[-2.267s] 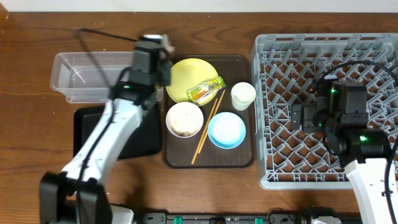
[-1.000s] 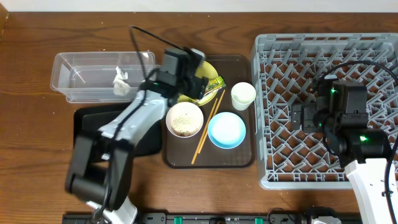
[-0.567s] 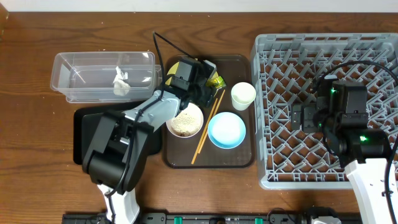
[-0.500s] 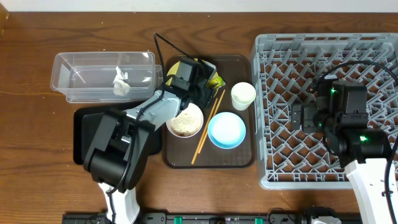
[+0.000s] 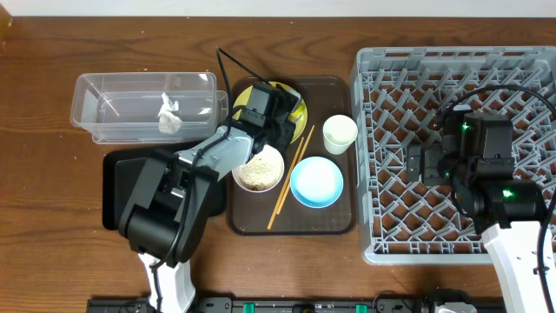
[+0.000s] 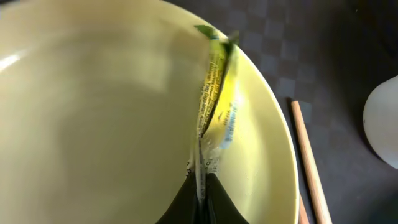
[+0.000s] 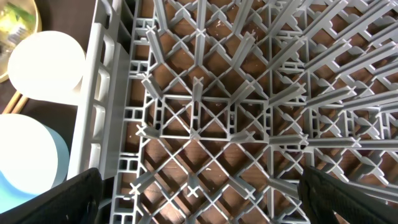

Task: Sort waste into correct bins and load items into the dishwasher rack
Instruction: 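Grasp the yellow snack wrapper on the plate with the left gripper, then move the wrapper over the clear bin and open the left gripper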

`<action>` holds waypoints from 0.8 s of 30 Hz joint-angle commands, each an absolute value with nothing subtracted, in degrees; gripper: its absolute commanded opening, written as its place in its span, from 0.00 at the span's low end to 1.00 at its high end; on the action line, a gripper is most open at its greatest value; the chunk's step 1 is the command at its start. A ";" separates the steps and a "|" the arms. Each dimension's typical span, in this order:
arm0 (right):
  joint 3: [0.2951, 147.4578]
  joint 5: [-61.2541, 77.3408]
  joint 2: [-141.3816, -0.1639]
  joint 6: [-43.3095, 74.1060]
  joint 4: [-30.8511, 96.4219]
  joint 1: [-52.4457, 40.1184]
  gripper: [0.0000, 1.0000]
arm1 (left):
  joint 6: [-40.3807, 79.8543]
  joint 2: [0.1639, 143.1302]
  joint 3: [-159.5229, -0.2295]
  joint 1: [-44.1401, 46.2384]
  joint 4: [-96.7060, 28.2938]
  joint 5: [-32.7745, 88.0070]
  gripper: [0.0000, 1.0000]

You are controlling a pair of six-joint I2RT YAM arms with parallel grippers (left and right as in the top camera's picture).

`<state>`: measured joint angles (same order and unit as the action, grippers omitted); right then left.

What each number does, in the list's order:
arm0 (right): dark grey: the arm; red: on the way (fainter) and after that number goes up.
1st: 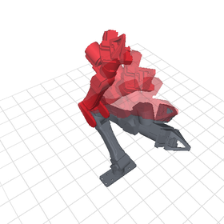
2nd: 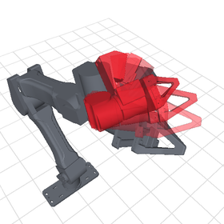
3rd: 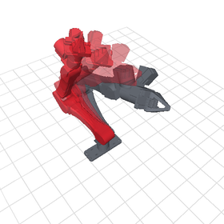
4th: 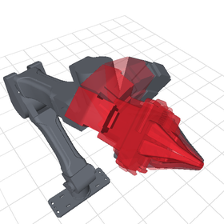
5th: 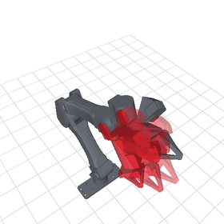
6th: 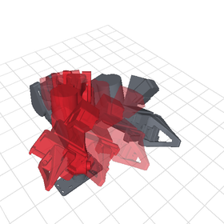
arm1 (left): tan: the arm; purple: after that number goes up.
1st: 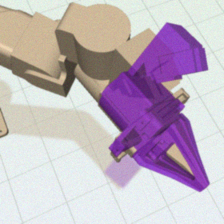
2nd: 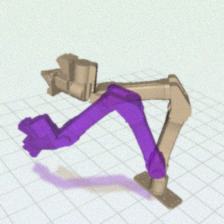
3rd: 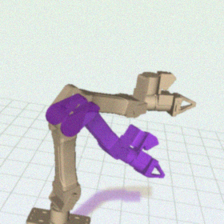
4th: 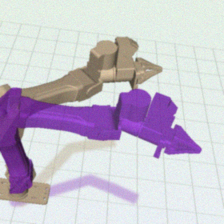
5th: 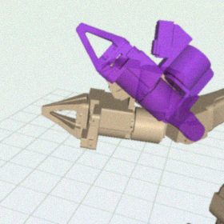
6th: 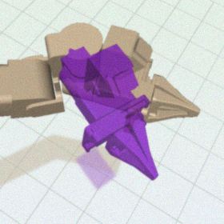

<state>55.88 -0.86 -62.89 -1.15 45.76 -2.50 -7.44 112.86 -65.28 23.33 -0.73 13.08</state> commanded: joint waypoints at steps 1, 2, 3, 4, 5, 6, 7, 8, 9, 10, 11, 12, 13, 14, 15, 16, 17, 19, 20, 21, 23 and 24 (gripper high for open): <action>57.21 -0.60 -62.63 -1.80 45.89 -1.89 0.99 | -4.29 106.52 -65.60 21.37 -0.78 9.06 0.07; 57.21 -0.60 -62.63 -1.80 45.89 -1.89 0.99 | -1.98 104.29 -65.60 20.43 -1.10 6.70 0.06; 57.21 -0.60 -62.63 -1.80 45.89 -1.89 0.99 | -0.23 102.85 -65.60 19.75 -1.28 5.10 0.06; 57.21 -0.60 -62.63 -1.80 45.89 -1.89 0.99 | 3.25 100.57 -65.60 18.46 -1.69 2.28 0.06; 57.21 -0.60 -62.63 -1.80 45.87 -1.89 0.99 | 5.78 99.20 -65.60 17.50 -2.13 0.54 0.06; 57.21 -0.60 -62.63 -1.80 45.87 -1.89 0.99 | 9.43 97.43 -65.60 16.08 -2.81 -1.69 0.06; 57.21 -0.60 -62.63 -1.80 45.89 -1.89 0.99 | 13.67 95.94 -65.60 14.52 -3.73 -3.73 0.06; 57.21 -0.60 -62.63 -1.80 45.87 -1.89 0.99 | 16.62 95.04 -65.60 13.34 -4.32 -4.84 0.06; 57.21 -0.60 -62.63 -1.80 45.87 -1.89 0.99 | 20.18 94.24 -65.60 11.84 -5.13 -5.93 0.06; 57.21 -0.60 -62.63 -1.80 45.89 -1.89 0.99 | 24.56 93.65 -65.60 10.13 -6.02 -6.81 0.06; 57.21 -0.60 -62.63 -1.80 45.87 -1.89 0.99 | 29.15 93.45 -65.60 8.40 -6.90 -7.14 0.06; 57.21 -0.58 -62.63 -1.80 45.87 -1.89 0.99 | 33.61 93.49 -65.60 6.74 -7.73 -7.11 0.06; 57.21 -0.60 -62.63 -1.80 45.87 -1.89 0.99 | 37.23 93.73 -65.58 5.43 -8.73 -7.14 0.06; 57.21 -0.60 -62.63 -1.80 45.87 -1.89 0.99 | 41.08 94.13 -65.58 4.10 -9.87 -7.14 0.06; 57.21 -0.58 -62.63 -1.80 45.87 -1.89 0.99 | 44.03 94.45 -65.58 3.07 -10.66 -7.14 0.06; 57.21 -0.58 -62.63 -1.80 45.89 -1.89 0.99 | 46.74 95.00 -65.52 2.07 -11.18 -7.14 0.06; 57.21 -0.58 -62.63 -1.80 45.87 -1.89 0.99 | 48.07 95.29 -65.47 1.45 -11.33 -7.14 0.06; 57.21 -0.58 -62.63 -1.80 45.87 -1.89 0.99 | 49.50 96.29 -65.45 0.21 -11.35 -7.14 0.07; 57.21 -0.58 -62.63 -1.80 45.87 -1.89 0.99 | 49.52 96.75 -65.45 -0.25 -11.33 -7.14 0.11; 57.21 -0.58 -62.63 -1.80 45.87 -1.89 0.99 | 49.65 97.03 -65.45 -0.60 -11.33 -7.14 0.17; 57.21 -0.58 -62.63 -1.80 45.87 -1.89 0.99 | 49.65 97.34 -65.45 -0.97 -11.33 -7.14 0.37; 57.21 -0.58 -62.63 -1.80 45.87 -1.89 0.99 | 49.65 97.32 -65.45 -1.02 -11.27 -7.14 0.47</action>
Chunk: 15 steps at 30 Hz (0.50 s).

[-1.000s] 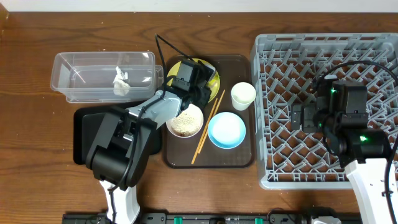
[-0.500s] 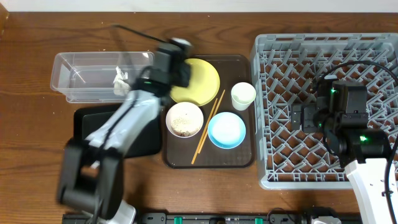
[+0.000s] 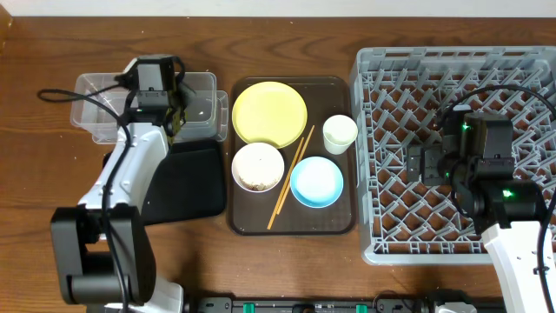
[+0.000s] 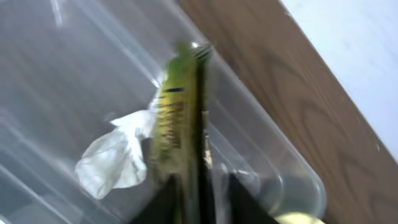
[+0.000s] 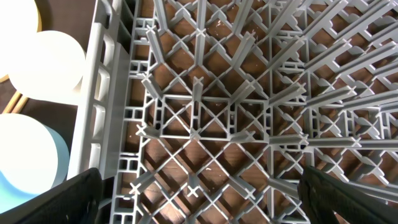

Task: Sort waste into correct bins and load items into the dishwasher rack
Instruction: 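Move the wrapper over the clear bin and open the left gripper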

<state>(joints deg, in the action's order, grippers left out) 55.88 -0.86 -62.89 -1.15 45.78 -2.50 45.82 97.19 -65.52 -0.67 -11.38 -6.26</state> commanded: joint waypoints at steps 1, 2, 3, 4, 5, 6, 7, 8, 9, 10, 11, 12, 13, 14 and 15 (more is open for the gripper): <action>57.21 -0.58 -62.63 -1.80 45.87 -1.89 0.99 | 49.60 97.27 -65.47 -1.02 -11.09 -7.09 0.57; 57.21 -0.58 -62.63 -1.80 45.87 -1.89 0.99 | 49.60 97.06 -65.49 -0.99 -11.07 -7.09 0.63; 57.21 -0.58 -62.63 -1.80 45.87 -1.89 0.99 | 49.28 96.77 -65.49 -0.99 -11.09 -7.07 0.65; 57.21 -0.58 -62.63 -1.80 45.87 -1.89 0.99 | 48.29 96.29 -65.49 -0.99 -11.07 -6.63 0.66; 57.21 -0.58 -62.63 -1.80 45.87 -1.89 0.99 | 47.11 95.55 -65.49 -0.93 -11.09 -6.24 0.67; 57.21 -0.58 -62.63 -1.80 45.87 -1.89 0.99 | 45.39 94.78 -65.49 -0.84 -11.07 -5.43 0.71; 57.21 -0.58 -62.63 -1.80 45.87 -1.89 0.99 | 42.85 93.62 -65.49 -0.51 -11.11 -3.84 0.75; 57.21 -0.58 -62.63 -1.80 45.87 -1.89 0.99 | 40.32 92.73 -65.49 -0.14 -11.22 -2.15 0.78; 57.21 -0.58 -62.63 -1.80 45.87 -1.89 0.99 | 37.36 91.66 -65.49 0.51 -11.57 -0.05 0.80; 57.21 -0.58 -62.63 -1.80 45.87 -1.89 0.99 | 34.70 90.85 -65.49 1.28 -12.03 1.61 0.83; 57.21 -0.58 -62.63 -1.80 45.87 -1.89 0.99 | 31.31 90.00 -65.49 2.39 -13.08 3.44 0.84; 57.21 -0.58 -62.63 -1.80 45.87 -1.89 0.99 | 28.67 89.41 -65.49 3.46 -14.39 4.73 0.85; 57.21 -0.58 -62.63 -1.78 45.87 -1.89 0.99 | 26.33 88.88 -65.49 4.82 -16.34 5.74 0.85; 57.21 -0.58 -62.63 -1.80 45.87 -1.89 0.99 | 25.26 88.64 -65.49 6.13 -18.15 6.02 0.86; 57.21 -0.58 -62.63 -1.80 45.84 -1.89 0.99 | 24.21 88.62 -65.49 7.81 -20.12 6.02 0.86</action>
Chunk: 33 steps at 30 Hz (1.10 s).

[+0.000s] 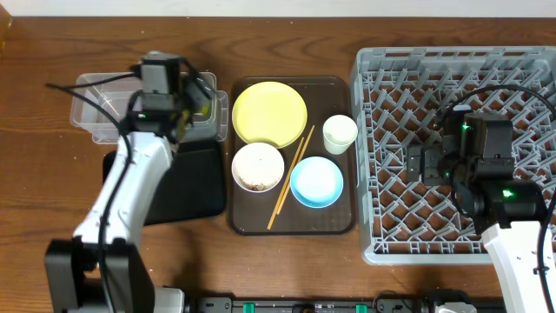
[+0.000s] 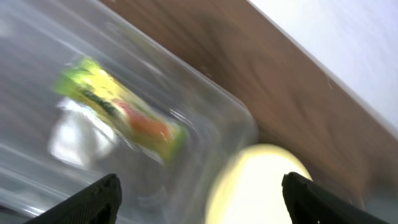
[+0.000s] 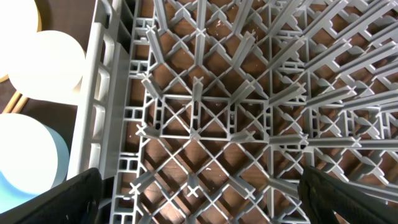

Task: Sort waste into correct bins and load items into the dishwasher rack
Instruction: 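Move the wrapper over the clear bin and open the left gripper, then reach the left gripper to the white rice bowl and grip its rim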

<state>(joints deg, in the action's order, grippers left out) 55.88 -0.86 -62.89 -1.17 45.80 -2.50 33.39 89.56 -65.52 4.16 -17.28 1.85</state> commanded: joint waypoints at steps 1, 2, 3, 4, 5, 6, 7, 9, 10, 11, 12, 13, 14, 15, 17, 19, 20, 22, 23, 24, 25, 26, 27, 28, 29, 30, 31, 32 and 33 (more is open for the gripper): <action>57.21 -0.60 -62.63 -1.80 45.84 -1.89 0.99 | 22.72 88.68 -65.47 9.28 -21.82 6.02 0.86; 57.21 -0.58 -62.63 -1.80 45.87 -1.89 0.99 | 21.06 88.77 -65.47 10.98 -23.66 6.02 0.86; 57.21 -0.58 -62.63 -1.80 45.87 -1.89 0.99 | 19.97 88.95 -65.36 12.47 -24.97 6.02 0.86; 57.21 -0.58 -62.63 -1.80 45.87 -1.89 0.99 | 19.29 89.01 -65.23 14.00 -26.11 6.02 0.86; 57.21 -0.58 -62.63 -1.78 45.87 -1.89 0.99 | 18.55 89.12 -64.99 15.73 -27.07 6.02 0.86; 57.21 -0.58 -62.63 -1.80 45.87 -1.89 0.99 | 18.31 89.23 -64.71 17.12 -27.66 5.98 0.86; 57.21 -0.58 -62.63 -1.80 45.87 -1.89 0.99 | 18.22 89.41 -64.34 18.70 -27.88 6.00 0.85; 57.21 -0.58 -62.63 -1.78 45.87 -1.89 0.99 | 18.24 89.82 -63.79 21.10 -27.83 6.00 0.80; 57.21 -0.58 -62.63 -1.78 45.87 -1.89 0.99 | 18.26 90.19 -63.61 22.44 -27.81 6.00 0.77; 57.21 -0.58 -62.63 -1.78 45.87 -1.89 0.99 | 18.26 90.54 -63.55 23.51 -27.81 6.00 0.74; 57.21 -0.58 -62.63 -1.78 45.87 -1.89 0.99 | 18.24 91.05 -63.53 24.60 -27.79 5.98 0.72; 57.21 -0.58 -62.63 -1.78 45.87 -1.89 0.99 | 18.26 91.48 -63.53 25.50 -27.68 5.98 0.71; 57.21 -0.58 -62.63 -1.78 45.87 -1.89 0.99 | 18.26 92.18 -63.53 26.44 -27.55 5.96 0.71; 57.21 -0.58 -62.63 -1.78 45.87 -1.89 0.99 | 18.26 92.77 -63.53 27.18 -27.40 5.91 0.70; 57.21 -0.58 -62.63 -1.78 45.89 -1.89 0.99 | 18.26 94.48 -63.53 28.49 -27.20 5.76 0.70; 57.21 -0.58 -62.63 -1.78 45.91 -1.89 0.99 | 18.28 96.29 -63.53 29.61 -27.07 5.76 0.68; 57.21 -0.56 -62.63 -1.78 45.91 -1.89 0.99 | 18.28 97.25 -63.53 30.09 -27.07 5.76 0.68; 57.21 -0.58 -62.63 -1.78 45.89 -1.89 0.99 | 18.28 99.02 -63.53 30.83 -27.14 5.76 0.66; 57.21 -0.56 -62.63 -1.78 45.89 -1.89 0.99 | 18.28 99.81 -63.53 31.09 -27.16 5.78 0.64; 57.21 -0.58 -62.63 -1.76 45.91 -1.89 0.99 | 18.52 100.57 -63.53 31.38 -27.18 5.76 0.62; 57.21 -0.56 -62.63 -1.76 45.91 -1.89 0.99 | 18.81 101.36 -63.53 31.59 -27.18 5.80 0.61; 57.21 -0.56 -62.63 -1.76 45.91 -1.89 0.99 | 19.38 102.02 -63.53 31.75 -27.16 5.76 0.60; 57.21 -0.56 -62.63 -1.76 45.91 -1.89 0.99 | 19.92 102.72 -63.53 31.86 -27.11 5.78 0.58; 57.21 -0.56 -62.63 -1.76 45.95 -1.89 0.99 | 20.45 103.07 -63.53 31.92 -27.11 5.78 0.57; 57.21 -0.56 -62.63 -1.76 45.98 -1.89 0.99 | 20.86 103.66 -63.53 31.92 -27.07 5.76 0.52; 57.21 -0.56 -62.63 -1.76 46.00 -1.89 0.99 | 20.86 103.94 -63.53 31.92 -26.98 5.78 0.49; 57.21 -0.56 -62.63 -1.76 46.02 -1.89 0.99 | 20.86 104.31 -63.53 31.92 -26.94 5.74 0.45; 57.21 -0.56 -62.63 -1.76 46.09 -1.89 0.99 | 20.86 104.66 -63.53 31.92 -26.89 5.43 0.44; 57.21 -0.56 -62.63 -1.76 46.11 -1.89 0.99 | 20.86 105.01 -63.53 31.92 -26.92 5.37 0.44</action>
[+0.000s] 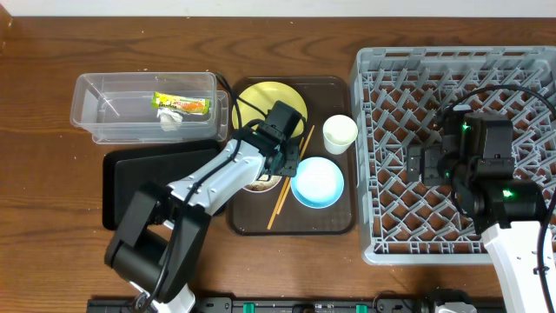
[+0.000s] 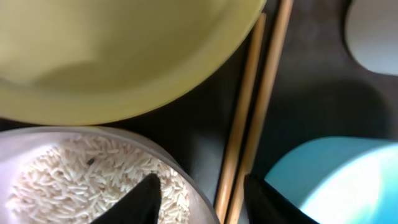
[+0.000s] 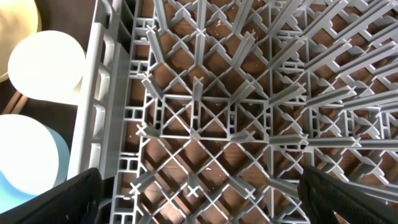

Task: Sort waste into correct bins and load items into the dishwasher rack
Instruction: 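Reach the left gripper to the white rice bowl and grip its rim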

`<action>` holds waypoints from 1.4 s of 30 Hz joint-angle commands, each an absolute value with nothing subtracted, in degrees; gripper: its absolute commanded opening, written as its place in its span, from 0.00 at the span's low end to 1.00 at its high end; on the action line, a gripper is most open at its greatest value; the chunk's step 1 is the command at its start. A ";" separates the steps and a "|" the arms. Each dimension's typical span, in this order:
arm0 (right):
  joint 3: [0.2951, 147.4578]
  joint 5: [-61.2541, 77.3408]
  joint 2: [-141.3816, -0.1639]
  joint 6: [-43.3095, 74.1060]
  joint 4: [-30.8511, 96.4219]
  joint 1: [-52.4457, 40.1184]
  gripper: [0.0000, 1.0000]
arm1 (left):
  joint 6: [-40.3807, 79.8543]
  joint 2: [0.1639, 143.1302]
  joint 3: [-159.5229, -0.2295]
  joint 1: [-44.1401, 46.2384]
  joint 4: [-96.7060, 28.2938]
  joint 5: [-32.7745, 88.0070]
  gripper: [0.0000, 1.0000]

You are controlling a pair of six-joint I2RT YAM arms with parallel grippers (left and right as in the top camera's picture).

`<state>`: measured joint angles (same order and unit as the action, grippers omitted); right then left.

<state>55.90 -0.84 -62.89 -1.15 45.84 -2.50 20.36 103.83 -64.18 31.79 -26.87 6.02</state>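
On the brown tray [image 1: 339, 224] my left gripper [image 1: 282, 158] is open and low, one finger over the rice in the white bowl [image 2: 74, 180], the other past the pair of wooden chopsticks [image 2: 249, 124]. The bowl's rim and the chopsticks lie between its jaws. The yellow plate [image 1: 265, 97], blue bowl [image 1: 317, 183] and white cup [image 1: 340, 133] sit around it. A green wrapper [image 1: 181, 103] lies in the clear bin [image 1: 104, 130] beside crumpled tissue [image 1: 168, 120]. My right gripper [image 3: 199, 205] hangs open and empty over the grey dishwasher rack [image 1: 452, 61].
A flat black bin [image 1: 148, 187] lies in front of the clear bin, left of the tray. The rack [image 3: 205, 112] holds nothing visible, and its left wall stands close to the cup and blue bowl. Brown table shows around everything.
My left gripper has moved from above the clear bin to the tray, and is now open around the rice bowl's rim and the chopsticks. The wrapper stays in the bin. The right arm is unchanged.
My left gripper was shut on the green wrapper on the yellow plate. Then it held the wrapper over the clear bin. Then it was open, with the wrapper in the bin. Now it is down at the rice bowl and chopsticks. The right gripper stayed open over the rack.
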 commanded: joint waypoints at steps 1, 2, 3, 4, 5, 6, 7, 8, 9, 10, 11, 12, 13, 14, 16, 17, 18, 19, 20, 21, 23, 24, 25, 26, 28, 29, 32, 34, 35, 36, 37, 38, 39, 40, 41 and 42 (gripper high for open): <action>57.21 -0.56 -62.63 -1.76 46.11 -1.89 0.99 | 20.86 105.30 -63.53 31.92 -26.94 5.41 0.41; 57.21 -0.56 -62.63 -1.76 46.11 -1.89 0.99 | 20.93 105.47 -63.53 31.97 -27.05 5.43 0.38; 57.21 -0.56 -62.63 -1.76 46.11 -1.89 0.99 | 21.06 105.49 -63.53 32.08 -27.18 5.39 0.38; 57.21 -0.56 -62.63 -1.76 46.11 -1.89 0.99 | 21.06 105.49 -63.53 32.16 -27.16 5.41 0.36; 57.21 -0.56 -62.63 -1.76 46.11 -1.89 0.99 | 21.06 105.49 -63.53 32.23 -27.09 5.39 0.36; 57.21 -0.56 -62.63 -1.76 46.09 -1.89 0.99 | 21.08 105.49 -63.53 32.23 -26.94 5.41 0.35; 57.21 -0.56 -62.63 -1.76 46.09 -1.89 0.99 | 21.08 105.49 -63.53 32.23 -26.87 5.41 0.33; 57.21 -0.56 -62.63 -1.76 46.09 -1.89 0.99 | 21.08 105.49 -63.53 32.23 -26.74 5.41 0.31; 57.21 -0.56 -62.63 -1.76 46.09 -1.89 0.99 | 21.08 105.49 -63.53 32.23 -26.72 5.41 0.29; 57.21 -0.56 -62.63 -1.76 46.09 -1.89 0.99 | 21.08 105.49 -63.53 32.23 -26.72 5.41 0.26; 57.21 -0.56 -62.63 -1.76 46.11 -1.89 0.99 | 21.06 105.49 -63.53 32.23 -26.74 5.39 0.22; 57.21 -0.56 -62.63 -1.76 46.09 -1.89 0.99 | 21.08 105.49 -63.55 32.23 -26.79 5.39 0.19; 57.21 -0.56 -62.63 -1.76 46.04 -1.89 0.99 | 21.08 105.49 -63.55 32.23 -26.94 5.39 0.19; 57.21 -0.56 -62.63 -1.76 46.02 -1.89 0.99 | 21.08 105.49 -63.55 32.23 -27.00 5.39 0.14; 57.21 -0.56 -62.63 -1.76 46.02 -1.89 0.99 | 21.08 105.49 -63.53 32.23 -27.27 5.39 0.11; 57.21 -0.54 -62.63 -1.76 46.02 -1.89 0.99 | 21.08 105.49 -63.53 32.23 -27.42 5.39 0.10; 57.21 -0.54 -62.63 -1.76 46.02 -1.89 0.99 | 21.08 105.49 -63.55 32.23 -27.73 5.37 0.08; 57.21 -0.56 -62.63 -1.76 46.02 -1.89 0.99 | 21.08 105.49 -63.55 32.23 -28.01 5.37 0.06; 57.21 -0.54 -62.63 -1.76 46.02 -1.89 0.99 | 21.08 105.49 -63.53 32.23 -28.25 5.37 0.06; 57.21 -0.56 -62.63 -1.76 46.02 -1.89 0.99 | 21.06 105.49 -63.53 32.23 -28.32 5.34 0.06; 57.21 -0.56 -62.63 -1.76 46.04 -1.89 0.99 | 21.06 105.43 -63.55 32.23 -28.49 5.34 0.06; 57.21 -0.56 -62.63 -1.76 46.04 -1.89 0.99 | 21.08 105.30 -63.55 32.23 -28.69 5.34 0.06; 57.21 -0.56 -62.63 -1.76 46.04 -1.89 0.99 | 21.06 105.16 -63.55 32.23 -28.86 5.34 0.06; 57.21 -0.56 -62.63 -1.76 46.04 -1.89 0.99 | 21.08 104.92 -63.55 32.23 -29.15 5.32 0.06; 57.21 -0.56 -62.63 -1.76 46.04 -1.89 0.99 | 21.06 104.27 -63.55 32.23 -29.74 4.73 0.06; 57.21 -0.56 -62.63 -1.76 46.04 -1.89 0.99 | 21.08 103.88 -63.55 32.23 -30.13 3.97 0.06; 57.21 -0.56 -62.63 -1.76 46.04 -1.89 0.99 | 21.06 101.71 -63.57 32.23 -32.01 2.02 0.06; 57.21 -0.56 -62.63 -1.76 46.04 -1.89 0.99 | 21.06 99.96 -63.57 32.21 -32.99 1.91 0.06; 57.21 -0.56 -62.63 -1.76 46.04 -1.89 0.99 | 21.06 98.80 -63.57 32.21 -33.47 1.93 0.06; 57.21 -0.56 -62.63 -1.76 46.04 -1.89 0.99 | 21.06 97.71 -63.57 32.21 -33.93 1.93 0.06; 57.21 -0.58 -62.63 -1.78 46.02 -1.89 0.99 | 21.06 96.60 -63.57 32.21 -34.46 1.93 0.06; 57.21 -0.58 -62.63 -1.78 46.02 -1.89 0.99 | 21.08 95.18 -63.57 32.21 -35.11 1.96 0.06; 57.21 -0.58 -62.63 -1.78 46.02 -1.89 0.99 | 21.06 93.91 -63.57 32.21 -35.70 1.96 0.07; 57.21 -0.58 -62.63 -1.78 46.02 -1.89 0.99 | 21.06 92.36 -63.57 32.16 -36.51 1.96 0.06; 57.21 -0.58 -62.63 -1.78 46.02 -1.89 0.99 | 21.04 90.98 -63.57 32.16 -37.19 1.93 0.06; 57.21 -0.58 -62.63 -1.78 46.02 -1.89 0.99 | 21.02 89.34 -63.57 32.12 -38.00 1.96 0.06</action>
